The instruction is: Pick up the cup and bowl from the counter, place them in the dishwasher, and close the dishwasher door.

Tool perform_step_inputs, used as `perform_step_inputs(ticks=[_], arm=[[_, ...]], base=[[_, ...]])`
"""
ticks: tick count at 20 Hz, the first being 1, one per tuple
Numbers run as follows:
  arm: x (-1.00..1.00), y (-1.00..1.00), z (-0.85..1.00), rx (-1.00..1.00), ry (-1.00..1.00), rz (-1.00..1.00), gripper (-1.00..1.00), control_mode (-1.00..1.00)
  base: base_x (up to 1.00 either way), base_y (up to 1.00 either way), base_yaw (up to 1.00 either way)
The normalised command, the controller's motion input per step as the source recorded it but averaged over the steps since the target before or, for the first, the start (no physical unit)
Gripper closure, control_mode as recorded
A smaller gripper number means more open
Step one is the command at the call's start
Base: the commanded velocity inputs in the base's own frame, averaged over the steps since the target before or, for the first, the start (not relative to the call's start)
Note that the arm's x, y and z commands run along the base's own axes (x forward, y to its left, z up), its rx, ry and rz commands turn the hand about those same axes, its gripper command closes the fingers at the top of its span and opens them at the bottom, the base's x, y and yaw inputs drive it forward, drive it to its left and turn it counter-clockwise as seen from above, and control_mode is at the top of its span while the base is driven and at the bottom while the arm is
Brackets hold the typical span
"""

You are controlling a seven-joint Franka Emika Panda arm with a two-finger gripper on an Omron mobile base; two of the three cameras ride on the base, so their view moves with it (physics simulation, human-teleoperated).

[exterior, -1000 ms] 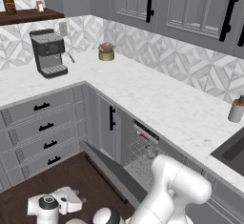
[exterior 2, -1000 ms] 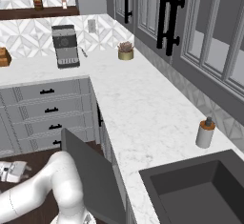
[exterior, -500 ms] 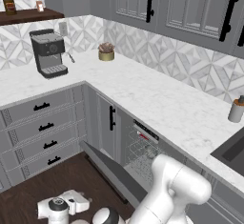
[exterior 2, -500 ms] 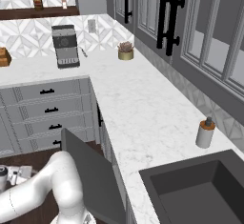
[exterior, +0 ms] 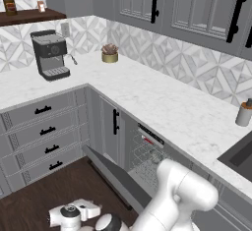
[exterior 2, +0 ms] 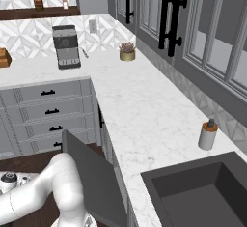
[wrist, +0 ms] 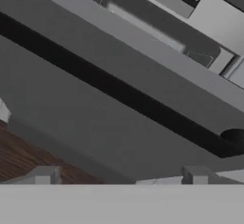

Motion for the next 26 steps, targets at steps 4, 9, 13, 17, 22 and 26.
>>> perform_step_inputs(ticks=[4,9,13,17,22,26], arm=[[0.5,0.43,-0.92,-0.29,0.0,-0.12,-1.0,-1.0],[0.59,0.35,-1.0,-0.33,0.0,-0.14,-1.0,-1.0],[0.77,0.25,-1.0,-0.36,0.0,-0.16,-1.0,-1.0],[0.81,0.24,-1.0,-0.37,0.02,-0.16,-1.0,-1.0],[0.42,-0.04,-0.76,-0.32,0.03,-0.23,-1.0,-1.0],[0.0,-0.69,0.18,-0.09,0.0,-0.23,-1.0,-1.0]], base=[[0.0,0.0,0.0],[0.0,0.0,0.0],[0.0,0.0,0.0],[0.0,0.0,0.0],[0.0,0.0,0.0],[0.0,0.0,0.0]])
